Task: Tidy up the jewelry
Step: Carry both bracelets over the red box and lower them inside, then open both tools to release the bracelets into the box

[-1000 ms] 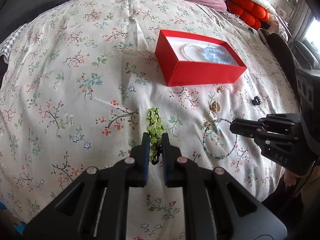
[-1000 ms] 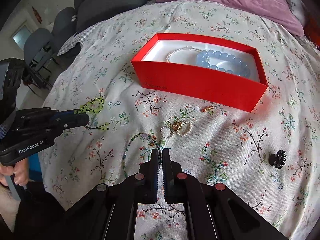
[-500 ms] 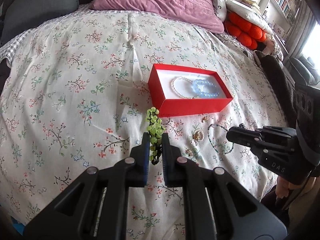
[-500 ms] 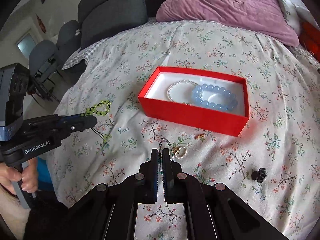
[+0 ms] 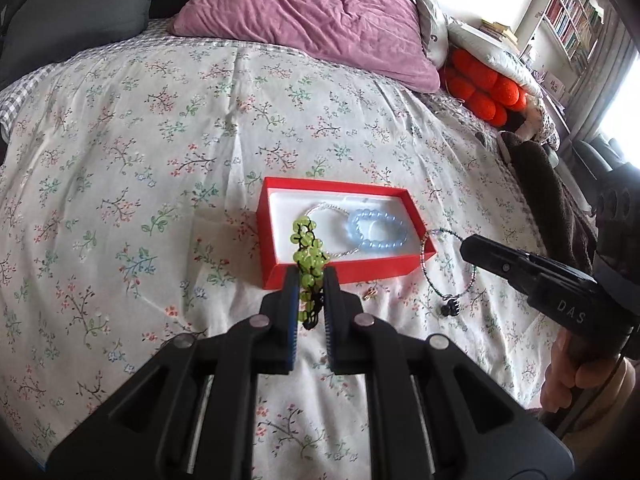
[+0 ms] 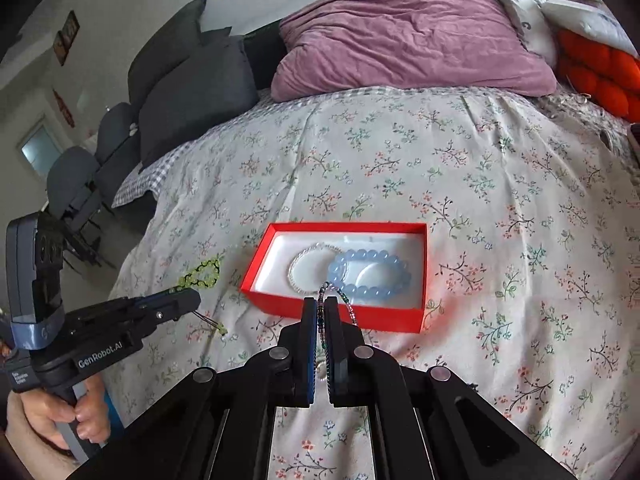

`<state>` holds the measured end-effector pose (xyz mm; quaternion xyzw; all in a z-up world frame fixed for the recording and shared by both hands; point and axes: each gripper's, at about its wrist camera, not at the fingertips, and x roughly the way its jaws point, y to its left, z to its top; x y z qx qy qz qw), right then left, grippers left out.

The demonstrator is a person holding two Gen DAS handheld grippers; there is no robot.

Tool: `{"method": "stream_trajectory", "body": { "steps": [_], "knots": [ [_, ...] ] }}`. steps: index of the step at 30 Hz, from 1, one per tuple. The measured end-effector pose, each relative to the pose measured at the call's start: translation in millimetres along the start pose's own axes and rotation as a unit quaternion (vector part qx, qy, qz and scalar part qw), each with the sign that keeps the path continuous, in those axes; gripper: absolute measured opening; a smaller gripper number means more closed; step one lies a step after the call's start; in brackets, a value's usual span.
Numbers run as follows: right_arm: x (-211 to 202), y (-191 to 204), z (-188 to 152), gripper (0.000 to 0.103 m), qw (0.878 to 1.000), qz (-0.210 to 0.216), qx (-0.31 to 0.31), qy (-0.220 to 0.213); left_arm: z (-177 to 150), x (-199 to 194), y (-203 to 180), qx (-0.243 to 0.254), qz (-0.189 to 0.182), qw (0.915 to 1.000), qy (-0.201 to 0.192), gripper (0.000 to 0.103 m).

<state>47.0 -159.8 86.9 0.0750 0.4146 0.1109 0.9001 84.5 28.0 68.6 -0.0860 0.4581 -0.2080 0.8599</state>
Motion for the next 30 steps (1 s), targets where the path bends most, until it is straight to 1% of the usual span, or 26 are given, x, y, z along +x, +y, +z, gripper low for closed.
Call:
{"method": "stream_trajectory", "body": {
  "steps": [4, 8, 10, 13, 16, 21, 23, 27, 30],
  "knots": [
    [3, -11, 15, 0.004, 1.000, 0.001, 0.025, -0.018, 12, 15, -17, 0.001, -0.016, 0.9998, -0.011, 0.012],
    [11, -19, 27, 0.004, 0.998, 0.005, 0.056, -0.031, 23, 35, -21, -0.023, -0.039, 0.9989, -0.016, 0.013],
    [17, -20, 31, 0.004, 0.997, 0.009, 0.069, -0.033, 26, 46, -21, -0.032, -0.038, 0.9986, -0.015, 0.013],
    [28, -18, 35, 0.004, 0.996, 0.014, 0.077, -0.030, 27, 63, -15, -0.041, -0.019, 0.9990, -0.001, 0.013],
    [40, -12, 37, 0.004, 0.997, 0.021, 0.074, -0.022, 25, 77, -10, -0.033, 0.013, 0.9993, 0.014, 0.013],
    [56, -4, 38, 0.004, 0.998, 0.028, 0.065, -0.007, 23, 85, -6, -0.021, 0.034, 0.9987, 0.030, 0.013],
    [62, -6, 37, 0.004, 0.998, 0.018, 0.065, 0.000, 21, 87, -6, -0.016, 0.042, 0.9984, 0.035, 0.013],
    [68, -19, 34, 0.004, 0.997, -0.018, 0.074, 0.010, 18, 88, -10, -0.001, 0.052, 0.9979, 0.039, 0.013],
    [68, -26, 33, 0.004, 0.997, -0.046, 0.068, 0.011, 17, 88, -13, 0.009, 0.054, 0.9978, 0.038, 0.013]
  ]
}}
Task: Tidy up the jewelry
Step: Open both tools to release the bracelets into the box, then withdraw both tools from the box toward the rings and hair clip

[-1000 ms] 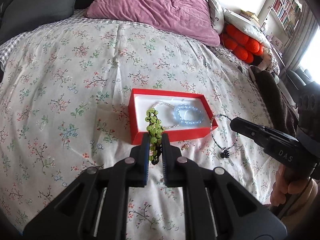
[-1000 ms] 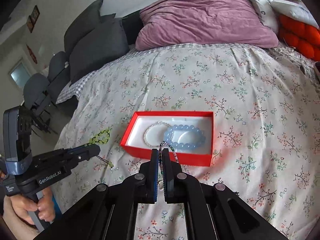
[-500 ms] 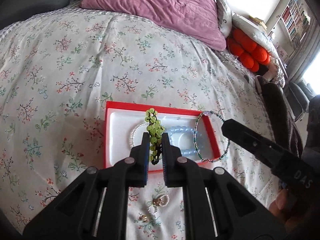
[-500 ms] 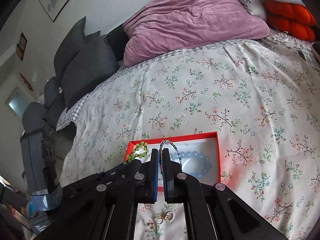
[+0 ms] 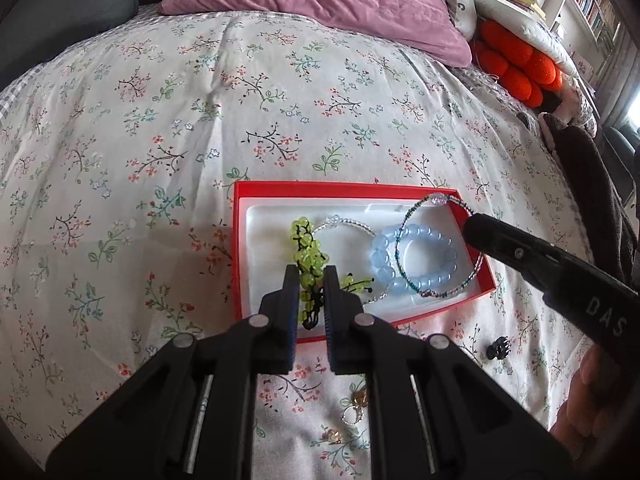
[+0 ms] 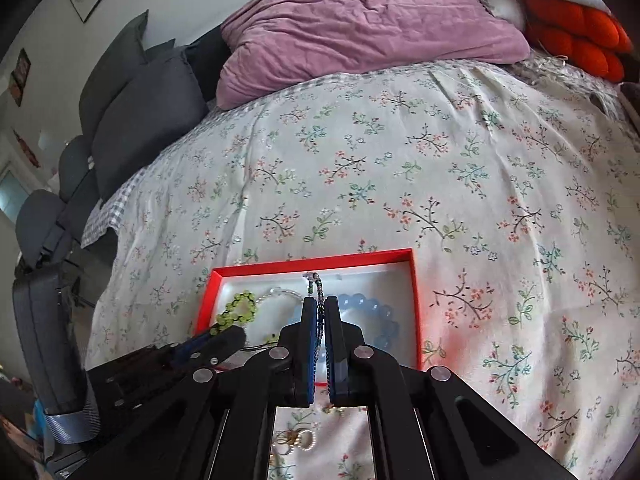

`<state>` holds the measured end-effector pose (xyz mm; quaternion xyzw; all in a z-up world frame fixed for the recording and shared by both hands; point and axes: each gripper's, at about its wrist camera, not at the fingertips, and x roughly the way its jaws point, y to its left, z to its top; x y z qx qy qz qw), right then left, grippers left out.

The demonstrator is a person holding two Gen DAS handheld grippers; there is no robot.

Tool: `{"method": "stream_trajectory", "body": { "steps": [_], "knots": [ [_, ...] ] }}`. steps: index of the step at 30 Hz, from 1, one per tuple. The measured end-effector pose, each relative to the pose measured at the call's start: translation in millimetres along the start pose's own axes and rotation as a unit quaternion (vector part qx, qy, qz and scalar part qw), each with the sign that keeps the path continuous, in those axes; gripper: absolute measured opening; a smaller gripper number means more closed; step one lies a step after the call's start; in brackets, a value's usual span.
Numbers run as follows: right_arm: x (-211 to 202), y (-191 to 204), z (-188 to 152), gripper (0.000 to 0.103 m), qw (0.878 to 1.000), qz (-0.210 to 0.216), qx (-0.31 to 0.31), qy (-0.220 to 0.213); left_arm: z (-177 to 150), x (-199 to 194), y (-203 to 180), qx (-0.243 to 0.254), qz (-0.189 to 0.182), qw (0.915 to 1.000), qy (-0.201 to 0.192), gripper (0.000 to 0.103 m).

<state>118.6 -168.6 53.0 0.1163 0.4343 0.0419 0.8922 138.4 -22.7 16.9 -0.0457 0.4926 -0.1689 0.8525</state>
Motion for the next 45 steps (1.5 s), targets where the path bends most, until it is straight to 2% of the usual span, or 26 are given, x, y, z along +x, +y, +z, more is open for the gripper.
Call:
{"method": "stream_trajectory", "body": {
  "steps": [5, 8, 11, 13, 15, 18, 21, 25, 27, 34, 45],
  "knots": [
    [2, -8, -1, 0.005, 1.000, -0.023, 0.001, 0.002, -1, -2, -5, 0.011, 0.004, 0.9999, -0.001, 0.013],
    [-1, -12, 0, 0.012, 1.000, -0.018, 0.011, 0.008, -1, -7, -7, 0.019, 0.008, 0.9998, -0.004, 0.013],
    [-5, -13, 0, 0.013, 1.000, -0.013, 0.008, 0.014, -1, -13, -9, 0.025, 0.010, 0.9996, -0.006, 0.025],
    [-8, -12, -1, 0.015, 1.000, -0.012, 0.001, 0.015, -2, -17, -11, 0.030, 0.010, 0.9995, -0.010, 0.040],
    [-13, -11, -2, 0.018, 1.000, -0.010, -0.006, 0.016, -3, -23, -13, 0.033, 0.012, 0.9993, -0.015, 0.046],
    [-21, -12, -5, 0.031, 1.000, -0.010, -0.013, 0.013, -5, -31, -13, 0.033, 0.012, 0.9992, -0.019, 0.051],
    [-31, -16, -7, 0.057, 1.000, -0.006, -0.010, 0.006, -10, -40, -13, 0.034, 0.017, 0.9990, -0.021, 0.063],
    [-43, -21, -11, 0.058, 1.000, -0.004, -0.007, 0.002, -20, -47, -12, 0.038, 0.026, 0.9989, -0.013, 0.078],
    [-48, -22, -12, 0.061, 1.000, -0.010, -0.013, 0.001, -25, -48, -11, 0.037, 0.031, 0.9988, -0.004, 0.081],
    [-57, -23, -31, 0.075, 0.998, -0.029, -0.045, 0.014, -46, -50, -7, 0.050, 0.039, 0.9975, 0.030, 0.090],
    [-66, -34, -59, 0.082, 0.995, -0.056, -0.074, 0.040, -70, -51, -6, 0.078, 0.050, 0.9947, 0.045, 0.100]
  ]
}}
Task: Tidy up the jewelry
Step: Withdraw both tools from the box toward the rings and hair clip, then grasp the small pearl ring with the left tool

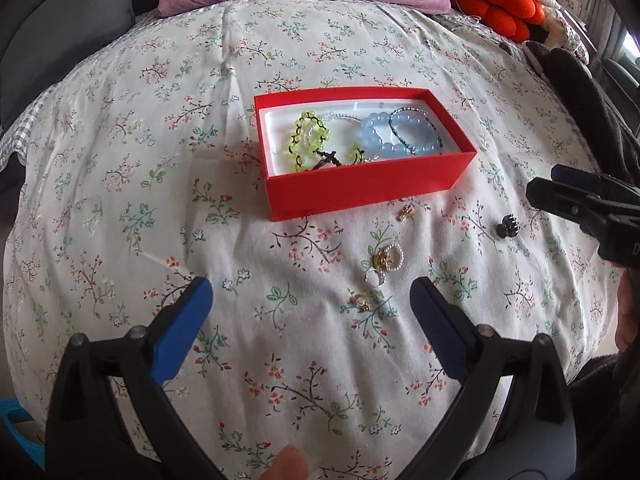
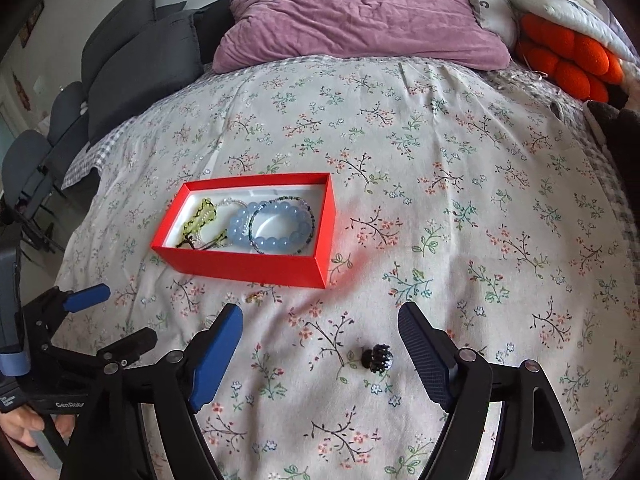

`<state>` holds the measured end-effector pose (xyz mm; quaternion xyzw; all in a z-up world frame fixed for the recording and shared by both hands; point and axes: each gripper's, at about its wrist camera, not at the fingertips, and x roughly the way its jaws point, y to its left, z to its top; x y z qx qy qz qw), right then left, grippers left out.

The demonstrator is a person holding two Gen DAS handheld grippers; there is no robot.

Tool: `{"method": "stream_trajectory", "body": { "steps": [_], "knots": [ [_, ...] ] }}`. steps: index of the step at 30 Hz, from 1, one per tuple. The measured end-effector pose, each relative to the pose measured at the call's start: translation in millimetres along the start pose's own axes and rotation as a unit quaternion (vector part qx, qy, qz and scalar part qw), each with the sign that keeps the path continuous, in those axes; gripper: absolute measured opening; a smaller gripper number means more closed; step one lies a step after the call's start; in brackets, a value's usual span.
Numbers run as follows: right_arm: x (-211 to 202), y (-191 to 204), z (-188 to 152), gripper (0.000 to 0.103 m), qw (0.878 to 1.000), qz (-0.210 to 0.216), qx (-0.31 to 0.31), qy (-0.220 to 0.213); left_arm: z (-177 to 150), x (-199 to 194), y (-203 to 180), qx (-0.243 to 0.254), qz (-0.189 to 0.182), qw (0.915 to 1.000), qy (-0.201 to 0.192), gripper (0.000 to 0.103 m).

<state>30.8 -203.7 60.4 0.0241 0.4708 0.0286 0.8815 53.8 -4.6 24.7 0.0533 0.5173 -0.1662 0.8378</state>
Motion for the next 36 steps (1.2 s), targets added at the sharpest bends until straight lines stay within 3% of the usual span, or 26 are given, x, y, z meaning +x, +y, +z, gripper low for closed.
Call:
{"method": "stream_trajectory", "body": {
  "steps": [6, 11, 12, 21, 28, 33, 36],
  "knots": [
    [4, -6, -19, 0.086, 0.999, -0.011, -0.027, 0.026, -15, 11, 1, -0.001, -0.004, 0.9998, 0.021, 0.102],
    [8, -14, -37, 0.097, 0.997, -0.032, -0.058, 0.034, -27, 19, -1, 0.020, 0.001, 0.9988, 0.044, 0.102],
    [9, -16, -40, 0.103, 0.997, -0.037, -0.064, 0.034, -29, 20, -1, 0.023, 0.001, 0.9988, 0.044, 0.102],
    [22, -48, -60, 0.103, 0.995, -0.043, -0.049, 0.071, -45, 43, -4, 0.045, -0.010, 0.9974, 0.056, 0.102],
    [45, -50, -75, 0.103, 0.990, -0.052, -0.073, 0.112, -42, 50, -20, 0.079, -0.022, 0.9961, 0.034, 0.102],
    [55, -49, -79, 0.103, 0.988, -0.053, -0.086, 0.120, -30, 48, -24, 0.064, -0.050, 0.9967, 0.008, 0.102],
    [57, -52, -80, 0.103, 0.988, -0.049, -0.081, 0.124, -21, 50, -27, 0.063, -0.071, 0.9954, -0.001, 0.095]
  ]
}}
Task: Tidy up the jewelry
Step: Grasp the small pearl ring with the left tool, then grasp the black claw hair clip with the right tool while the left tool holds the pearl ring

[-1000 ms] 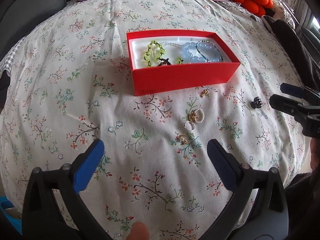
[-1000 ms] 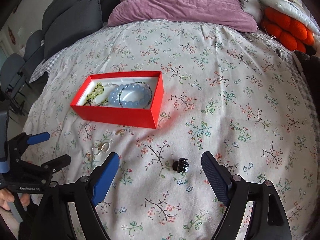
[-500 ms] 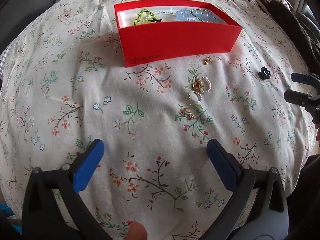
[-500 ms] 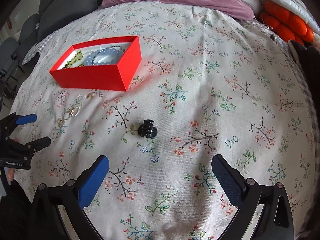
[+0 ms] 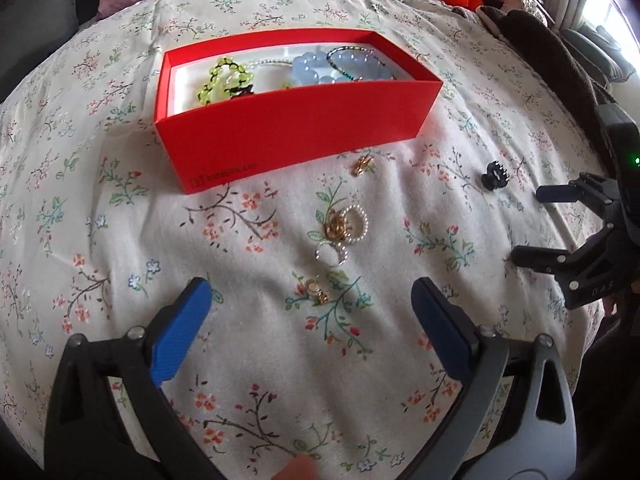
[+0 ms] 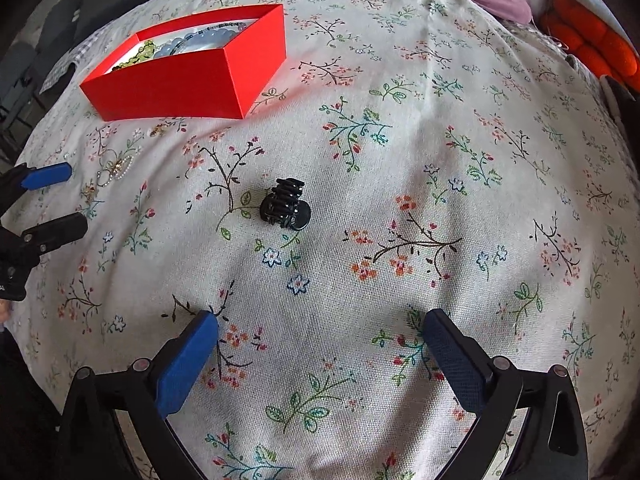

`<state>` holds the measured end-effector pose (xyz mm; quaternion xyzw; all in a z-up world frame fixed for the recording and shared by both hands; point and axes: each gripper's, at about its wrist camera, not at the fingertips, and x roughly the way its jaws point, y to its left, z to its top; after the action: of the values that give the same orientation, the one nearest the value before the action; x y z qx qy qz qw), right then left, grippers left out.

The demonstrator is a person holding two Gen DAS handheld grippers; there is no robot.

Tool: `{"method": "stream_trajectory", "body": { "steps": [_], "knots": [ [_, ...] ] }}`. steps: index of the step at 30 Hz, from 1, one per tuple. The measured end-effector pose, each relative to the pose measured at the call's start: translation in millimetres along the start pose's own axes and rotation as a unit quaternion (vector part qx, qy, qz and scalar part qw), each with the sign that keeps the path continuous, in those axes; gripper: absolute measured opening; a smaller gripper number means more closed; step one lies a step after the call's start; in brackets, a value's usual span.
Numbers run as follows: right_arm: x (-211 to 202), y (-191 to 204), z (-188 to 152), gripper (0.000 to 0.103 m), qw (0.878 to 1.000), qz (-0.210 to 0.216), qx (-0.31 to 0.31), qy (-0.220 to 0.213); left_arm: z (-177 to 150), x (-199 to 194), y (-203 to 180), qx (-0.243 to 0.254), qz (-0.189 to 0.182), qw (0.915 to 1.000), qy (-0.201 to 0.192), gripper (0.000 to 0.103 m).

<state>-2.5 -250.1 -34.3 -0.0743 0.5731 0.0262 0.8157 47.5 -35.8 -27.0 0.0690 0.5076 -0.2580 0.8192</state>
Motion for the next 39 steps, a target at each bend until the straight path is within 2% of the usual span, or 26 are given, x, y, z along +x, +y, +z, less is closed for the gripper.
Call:
{"method": "stream_trajectory", "body": {
  "steps": [7, 13, 17, 21, 24, 29, 32, 34, 39],
  "knots": [
    [4, -1, 1, 0.103, 1.000, 0.001, -0.001, 0.007, 12, 2, -6, -0.004, -0.025, 0.9994, -0.025, 0.057],
    [4, 0, 3, 0.103, 1.000, 0.003, -0.003, 0.011, 14, 7, -8, -0.010, -0.023, 0.9993, -0.028, 0.038],
    [4, -1, 3, 0.103, 1.000, 0.003, -0.005, 0.009, 15, 9, -6, -0.022, -0.019, 0.9991, -0.030, 0.029],
    [-1, 1, 4, 0.103, 1.000, 0.005, -0.005, -0.002, 17, 9, -5, -0.027, -0.016, 0.9991, -0.030, 0.011],
    [-1, 2, 9, 0.103, 1.000, 0.005, -0.004, -0.008, 17, 8, -5, -0.024, -0.005, 0.9993, -0.028, 0.004],
    [-2, 9, 24, 0.099, 1.000, 0.006, 0.002, -0.015, 15, 4, -4, -0.025, -0.001, 0.9994, -0.026, 0.002],
    [-4, 14, 33, 0.093, 1.000, 0.006, 0.003, -0.019, 14, 0, -2, -0.029, -0.003, 0.9992, -0.028, 0.002],
    [-5, 17, 39, 0.083, 1.000, 0.007, 0.002, -0.022, 14, -4, 1, -0.037, -0.011, 0.9988, -0.032, 0.002],
    [-3, 19, 52, 0.065, 0.999, 0.010, 0.007, -0.029, 14, -13, 9, -0.046, -0.012, 0.9981, -0.038, 0.002]
  ]
}}
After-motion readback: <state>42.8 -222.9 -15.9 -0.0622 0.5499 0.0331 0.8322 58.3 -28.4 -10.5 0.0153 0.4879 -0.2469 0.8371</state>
